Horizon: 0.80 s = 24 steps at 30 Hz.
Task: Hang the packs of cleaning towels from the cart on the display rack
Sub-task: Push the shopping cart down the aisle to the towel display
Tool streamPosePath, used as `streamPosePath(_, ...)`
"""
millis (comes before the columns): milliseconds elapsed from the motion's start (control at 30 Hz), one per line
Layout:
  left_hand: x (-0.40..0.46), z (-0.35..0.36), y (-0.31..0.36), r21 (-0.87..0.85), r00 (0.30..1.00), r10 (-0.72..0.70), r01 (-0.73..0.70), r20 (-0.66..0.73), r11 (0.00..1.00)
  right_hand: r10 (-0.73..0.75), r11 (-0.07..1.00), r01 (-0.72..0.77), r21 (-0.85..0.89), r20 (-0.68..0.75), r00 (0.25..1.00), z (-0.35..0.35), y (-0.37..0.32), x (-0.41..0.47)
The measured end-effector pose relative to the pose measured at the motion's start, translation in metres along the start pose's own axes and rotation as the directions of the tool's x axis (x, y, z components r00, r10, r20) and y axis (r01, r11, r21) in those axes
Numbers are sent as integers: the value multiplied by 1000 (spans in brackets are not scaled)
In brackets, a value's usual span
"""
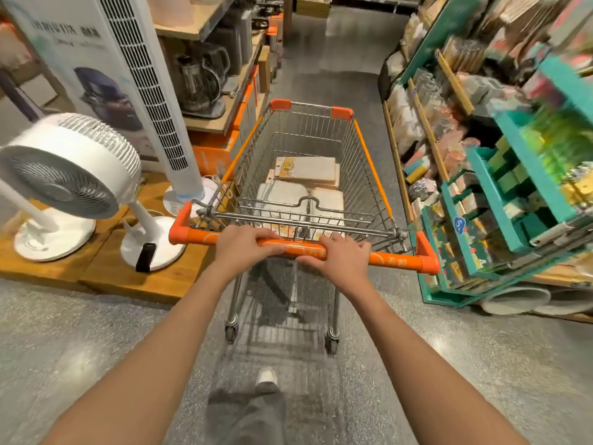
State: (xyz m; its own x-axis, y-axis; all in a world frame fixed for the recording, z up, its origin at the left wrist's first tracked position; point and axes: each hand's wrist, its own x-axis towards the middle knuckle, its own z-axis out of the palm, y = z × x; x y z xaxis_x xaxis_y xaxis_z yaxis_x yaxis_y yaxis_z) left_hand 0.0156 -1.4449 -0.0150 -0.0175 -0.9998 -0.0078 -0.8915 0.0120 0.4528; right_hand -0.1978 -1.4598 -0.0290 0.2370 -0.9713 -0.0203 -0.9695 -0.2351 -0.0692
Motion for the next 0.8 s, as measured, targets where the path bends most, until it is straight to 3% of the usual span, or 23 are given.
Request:
streamPosePath(433, 198, -12, -26, 61, 999, 39, -39, -2, 997, 27, 1000, -27, 7, 29, 999, -7, 20, 196)
streamPosePath(800, 374, -22, -36, 54, 1000, 4, -3, -14, 999, -8, 999, 9, 30, -31, 999, -11, 51, 369)
